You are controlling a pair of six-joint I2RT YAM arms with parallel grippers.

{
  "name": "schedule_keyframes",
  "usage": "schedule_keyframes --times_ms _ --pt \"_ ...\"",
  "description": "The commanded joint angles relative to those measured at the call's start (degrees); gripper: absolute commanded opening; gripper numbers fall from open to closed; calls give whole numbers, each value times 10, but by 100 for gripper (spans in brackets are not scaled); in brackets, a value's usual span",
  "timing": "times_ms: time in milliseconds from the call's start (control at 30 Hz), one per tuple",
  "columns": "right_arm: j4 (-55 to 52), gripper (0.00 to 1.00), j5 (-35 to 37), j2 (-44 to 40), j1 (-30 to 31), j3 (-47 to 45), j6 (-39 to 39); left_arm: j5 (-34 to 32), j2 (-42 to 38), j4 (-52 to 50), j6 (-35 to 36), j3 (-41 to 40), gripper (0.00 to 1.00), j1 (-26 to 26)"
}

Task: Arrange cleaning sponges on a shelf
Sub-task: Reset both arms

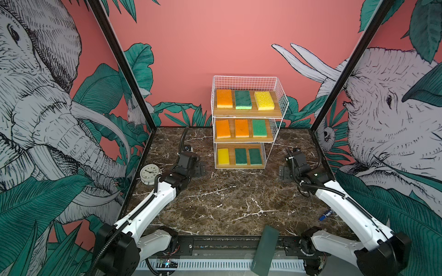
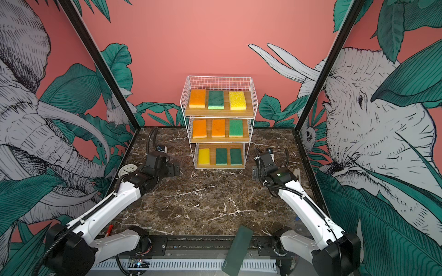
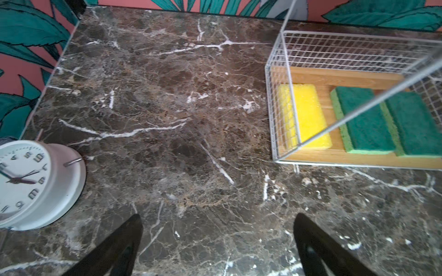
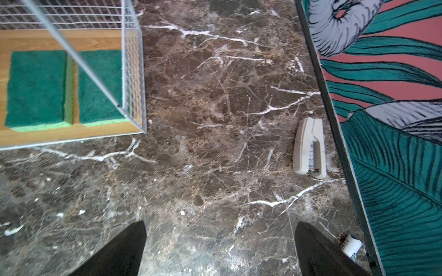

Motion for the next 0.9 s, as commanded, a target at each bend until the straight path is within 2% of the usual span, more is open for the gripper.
schedule_keyframes --times_ms 0,100,167,400,533,733,867 --pt "40 100 -6 6 -44 -11 -35 24 22 4 12 8 100 49" --pt "75 100 -20 13 -94 -32 -44 55 61 18 18 17 100 96" --pt "100 100 -41 18 -130 -46 -50 56 90 33 44 24 100 108" --pt "193 100 -84 42 -226 -102 -61 -6 145 137 145 2 100 111" --pt "276 100 -63 63 -239 -133 -76 -24 147 246 189 -49 99 131" --pt "461 100 -48 123 -246 -204 -106 -31 172 335 264 -77 99 139" --pt "531 100 -35 153 -248 -224 -130 -36 209 421 271 -104 99 148"
